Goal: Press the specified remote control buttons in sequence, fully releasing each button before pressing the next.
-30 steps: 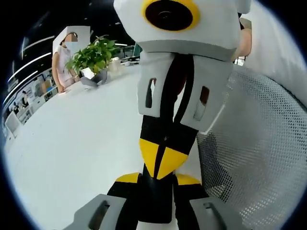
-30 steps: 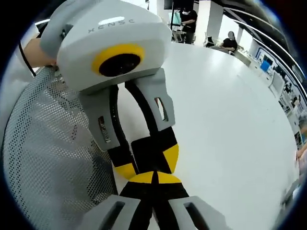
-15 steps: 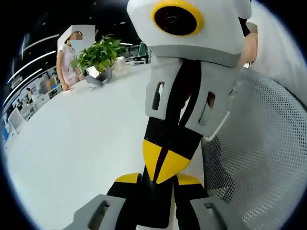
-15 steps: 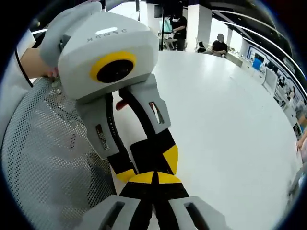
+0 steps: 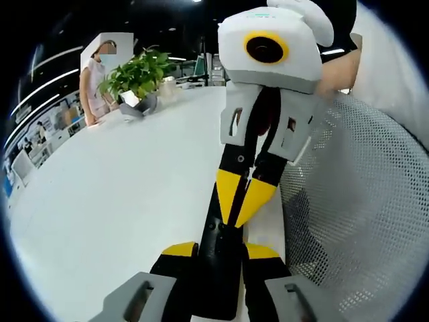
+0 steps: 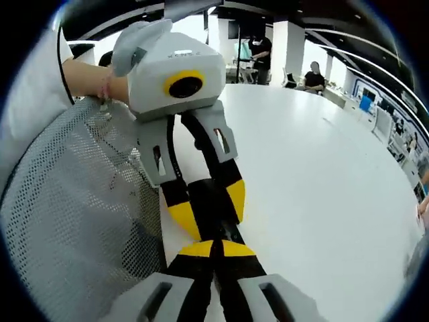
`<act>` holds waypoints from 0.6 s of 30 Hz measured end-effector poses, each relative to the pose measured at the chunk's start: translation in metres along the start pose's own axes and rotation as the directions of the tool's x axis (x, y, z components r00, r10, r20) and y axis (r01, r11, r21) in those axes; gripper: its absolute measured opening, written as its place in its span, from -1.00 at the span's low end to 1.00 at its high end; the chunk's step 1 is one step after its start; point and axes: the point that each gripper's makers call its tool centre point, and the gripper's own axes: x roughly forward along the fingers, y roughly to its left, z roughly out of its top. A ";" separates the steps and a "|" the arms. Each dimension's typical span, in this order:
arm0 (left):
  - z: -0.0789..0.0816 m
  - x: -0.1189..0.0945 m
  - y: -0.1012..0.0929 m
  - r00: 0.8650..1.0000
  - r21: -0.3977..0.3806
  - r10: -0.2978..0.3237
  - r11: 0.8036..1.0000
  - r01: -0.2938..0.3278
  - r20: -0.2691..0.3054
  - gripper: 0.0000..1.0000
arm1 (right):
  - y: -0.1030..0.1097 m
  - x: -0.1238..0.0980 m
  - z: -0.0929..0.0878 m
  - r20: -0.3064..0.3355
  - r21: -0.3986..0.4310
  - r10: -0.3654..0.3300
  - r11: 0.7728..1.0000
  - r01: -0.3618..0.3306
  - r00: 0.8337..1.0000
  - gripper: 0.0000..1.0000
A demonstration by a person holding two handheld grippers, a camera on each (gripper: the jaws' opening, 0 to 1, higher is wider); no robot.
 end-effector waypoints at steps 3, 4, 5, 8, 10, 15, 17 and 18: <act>0.000 0.000 0.000 1.000 0.011 -0.009 1.000 0.009 0.007 -0.50 | -0.005 -0.005 -0.007 0.006 0.035 -0.009 0.999 0.008 1.000 -0.81; 0.000 0.001 0.000 1.000 0.010 -0.009 1.000 0.009 0.008 -0.50 | -0.004 -0.006 -0.008 0.013 0.034 -0.004 0.999 0.004 1.000 -0.79; 0.000 0.001 0.000 1.000 0.010 -0.009 1.000 0.009 0.008 -0.50 | -0.004 -0.007 -0.008 0.015 0.034 -0.003 0.999 0.003 1.000 -0.77; 0.000 0.001 0.000 1.000 0.007 -0.008 1.000 0.007 0.006 -0.50 | 0.001 -0.005 -0.007 0.005 -0.009 0.025 1.000 -0.025 1.000 -0.67; 0.000 0.001 0.000 1.000 0.007 -0.006 1.000 0.006 0.006 -0.50 | 0.005 -0.004 -0.007 0.000 -0.032 0.047 0.998 -0.047 0.999 -0.56; 0.000 0.001 0.000 1.000 0.007 -0.003 1.000 0.003 -0.001 -0.50 | -0.006 -0.002 -0.009 -0.014 -0.033 0.011 0.999 -0.011 1.000 -0.34; 0.000 0.001 0.001 1.000 0.005 -0.001 1.000 0.001 -0.001 -0.50 | -0.009 0.001 -0.012 -0.024 -0.021 0.005 1.000 -0.006 1.000 -0.32; 0.000 0.001 0.001 1.000 0.006 -0.001 1.000 0.001 -0.002 -0.50 | -0.010 0.002 -0.014 -0.023 -0.020 0.008 1.000 -0.009 1.000 -0.37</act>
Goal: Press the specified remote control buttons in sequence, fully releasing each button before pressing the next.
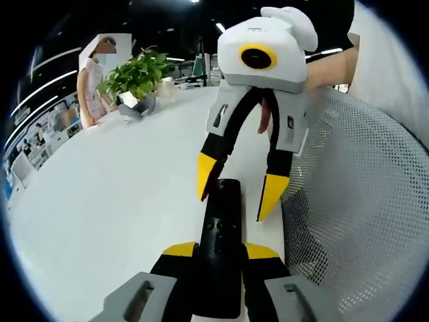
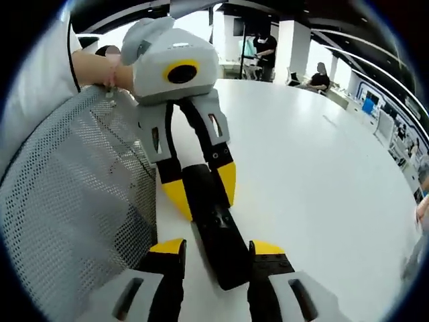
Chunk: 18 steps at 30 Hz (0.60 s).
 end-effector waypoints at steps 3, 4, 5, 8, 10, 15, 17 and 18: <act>0.000 0.001 0.000 1.000 -0.001 0.000 1.000 0.000 -0.007 -0.50 | -0.002 0.005 0.002 0.002 -0.005 0.001 1.000 -0.001 1.000 -0.41; 0.000 0.001 0.000 1.000 -0.004 0.002 1.000 -0.002 -0.013 -0.50 | -0.003 0.007 0.002 -0.004 -0.010 0.002 1.000 -0.002 1.000 -0.42; 0.000 0.001 0.000 1.000 -0.004 0.004 1.000 -0.005 -0.016 -0.50 | -0.005 0.010 0.001 -0.015 -0.033 0.004 0.999 -0.005 1.000 -0.45; -0.001 0.000 0.000 1.000 -0.011 0.011 1.000 -0.012 -0.017 -0.50 | -0.002 0.010 0.004 -0.037 -0.078 0.042 0.996 -0.045 0.998 -0.49; -0.001 0.000 0.001 1.000 -0.010 0.009 1.000 -0.009 -0.013 -0.49 | 0.001 0.011 0.006 -0.049 -0.148 0.053 0.987 -0.060 0.997 -0.54; -0.003 -0.004 0.005 1.000 -0.022 0.011 1.000 -0.012 -0.018 -0.48 | 0.002 0.013 0.009 -0.032 -0.108 0.046 0.993 -0.049 0.998 -0.56; -0.004 -0.011 0.007 1.000 -0.057 0.017 0.998 -0.018 -0.019 -0.47 | 0.001 0.013 0.010 -0.018 -0.071 0.040 0.997 -0.041 0.999 -0.56; -0.003 -0.013 0.008 1.000 -0.074 0.018 0.997 -0.018 -0.011 -0.45 | 0.001 0.013 0.010 -0.015 -0.063 0.038 0.997 -0.039 0.999 -0.55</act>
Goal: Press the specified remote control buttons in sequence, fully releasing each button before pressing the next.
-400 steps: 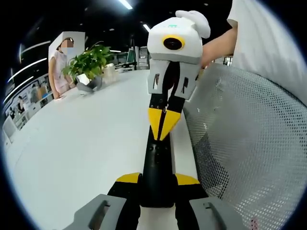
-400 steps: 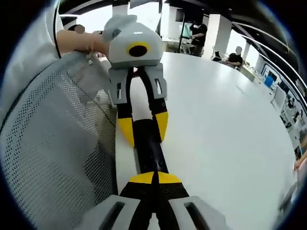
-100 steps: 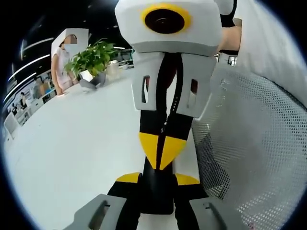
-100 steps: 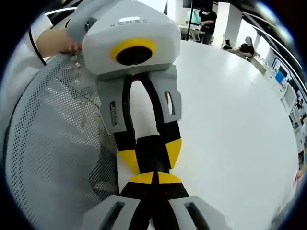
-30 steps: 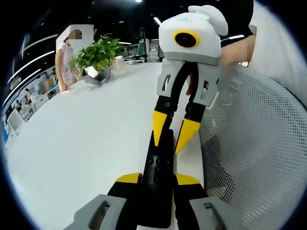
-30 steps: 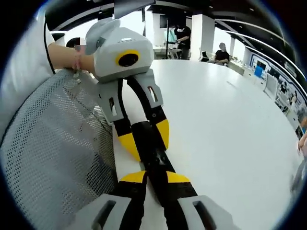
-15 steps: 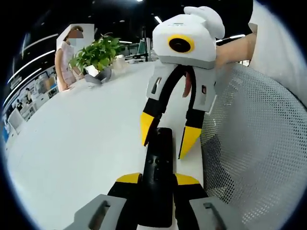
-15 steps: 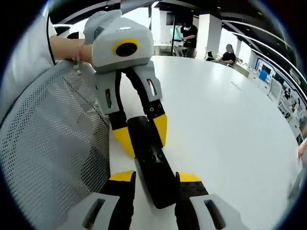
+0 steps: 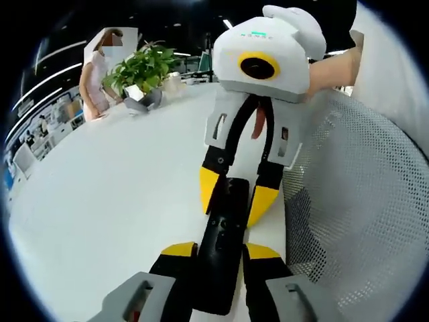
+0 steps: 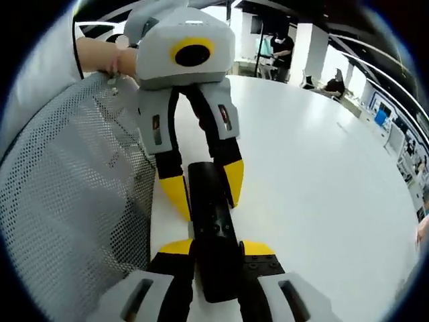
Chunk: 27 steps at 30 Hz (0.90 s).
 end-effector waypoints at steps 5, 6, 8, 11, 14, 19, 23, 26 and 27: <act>0.008 -0.027 0.020 0.995 -0.116 0.075 0.991 -0.067 0.073 -0.16 | -0.001 0.001 -0.001 -0.026 -0.027 0.007 1.000 -0.008 1.000 -0.56; 0.014 -0.034 0.023 0.990 -0.139 0.096 0.987 -0.081 0.108 -0.13 | -0.001 0.001 -0.001 -0.031 -0.017 0.009 1.000 -0.010 0.999 -0.56; 0.025 -0.047 0.030 0.974 -0.181 0.141 0.977 -0.109 0.177 0.07 | -0.001 0.000 -0.001 -0.032 0.001 0.015 1.000 -0.015 0.999 -0.56; 0.047 -0.079 0.045 0.929 -0.212 0.256 0.956 -0.203 0.266 0.36 | -0.003 0.000 -0.001 -0.016 0.036 0.016 0.999 -0.015 1.000 -0.57; 0.058 -0.107 0.054 0.890 -0.253 0.335 0.931 -0.262 0.311 0.39 | -0.003 -0.001 0.000 -0.002 0.056 0.030 0.998 -0.029 1.000 -0.57; 0.060 -0.146 0.069 0.787 -0.273 0.515 0.855 -0.441 0.341 0.71 | -0.004 0.000 0.001 0.004 0.060 0.042 0.997 -0.042 0.999 -0.57; 0.040 -0.169 0.075 0.702 -0.321 0.657 0.750 -0.578 0.272 0.85 | -0.004 0.002 0.003 0.005 0.055 0.040 0.998 -0.040 0.999 -0.57; 0.036 -0.189 0.073 0.617 -0.367 0.732 0.680 -0.635 0.288 1.00 | -0.005 0.003 0.004 0.005 0.057 0.037 0.998 -0.037 0.999 -0.57; 0.034 -0.193 0.071 0.601 -0.380 0.746 0.665 -0.643 0.288 1.00 | -0.005 0.004 0.004 0.004 0.057 0.036 0.998 -0.037 0.999 -0.57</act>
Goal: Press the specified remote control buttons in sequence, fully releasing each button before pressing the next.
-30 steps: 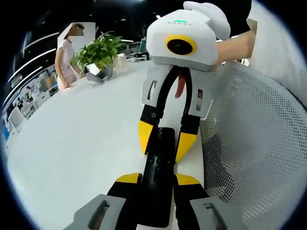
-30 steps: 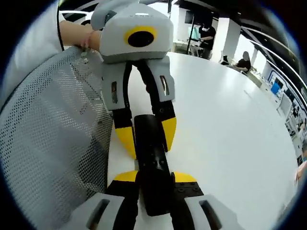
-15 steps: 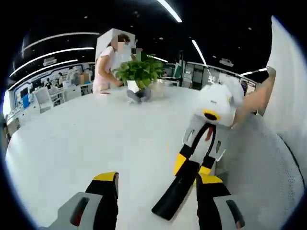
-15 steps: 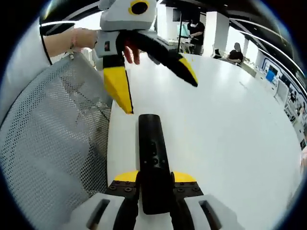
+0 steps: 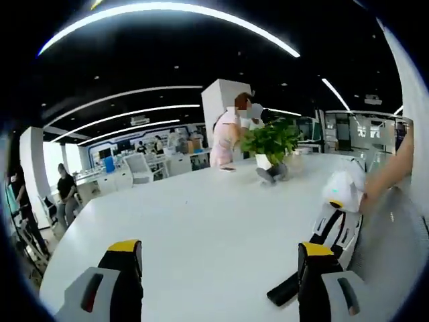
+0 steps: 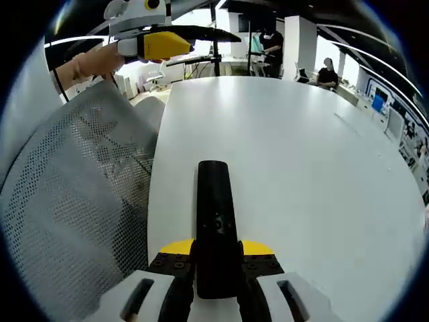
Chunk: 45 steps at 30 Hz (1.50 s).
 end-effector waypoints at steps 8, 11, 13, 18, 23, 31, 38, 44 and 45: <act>-0.029 -0.037 0.037 0.962 0.023 0.265 0.964 -0.264 -0.067 1.00 | -0.001 0.001 0.001 -0.010 -0.006 -0.010 1.000 0.010 1.000 -0.57; -0.030 -0.039 0.036 0.960 -0.070 0.278 0.958 -0.280 -0.035 1.00 | -0.001 0.001 0.001 -0.011 -0.008 -0.010 1.000 0.010 1.000 -0.57; -0.030 -0.039 0.037 0.954 -0.142 0.300 0.944 -0.298 -0.011 1.00 | -0.001 0.001 0.001 -0.014 -0.008 -0.010 1.000 0.010 1.000 -0.57; -0.038 -0.030 0.030 0.952 -0.107 0.305 0.946 -0.306 -0.025 1.00 | -0.001 0.001 0.001 -0.025 -0.013 -0.006 1.000 0.006 1.000 -0.57; -0.036 -0.026 0.024 0.964 -0.090 0.265 0.960 -0.266 -0.023 1.00 | -0.001 0.001 0.002 -0.028 -0.011 -0.003 1.000 0.002 1.000 -0.57; -0.036 -0.028 0.026 0.965 -0.137 0.261 0.957 -0.257 0.006 1.00 | -0.010 0.002 0.002 -0.041 -0.015 -0.003 1.000 0.003 0.999 -0.57; -0.038 -0.030 0.028 0.967 -0.153 0.255 0.956 -0.251 0.007 1.00 | -0.040 0.000 0.000 -0.083 -0.046 -0.043 0.998 0.039 0.996 -0.57; -0.038 -0.029 0.026 0.970 -0.128 0.245 0.962 -0.242 0.008 1.00 | -0.063 -0.002 0.000 -0.100 -0.051 -0.057 0.997 0.052 0.993 -0.57; -0.038 -0.029 0.026 0.970 -0.127 0.243 0.962 -0.240 0.007 1.00 | -0.068 -0.003 -0.001 -0.105 -0.055 -0.062 0.997 0.056 0.993 -0.57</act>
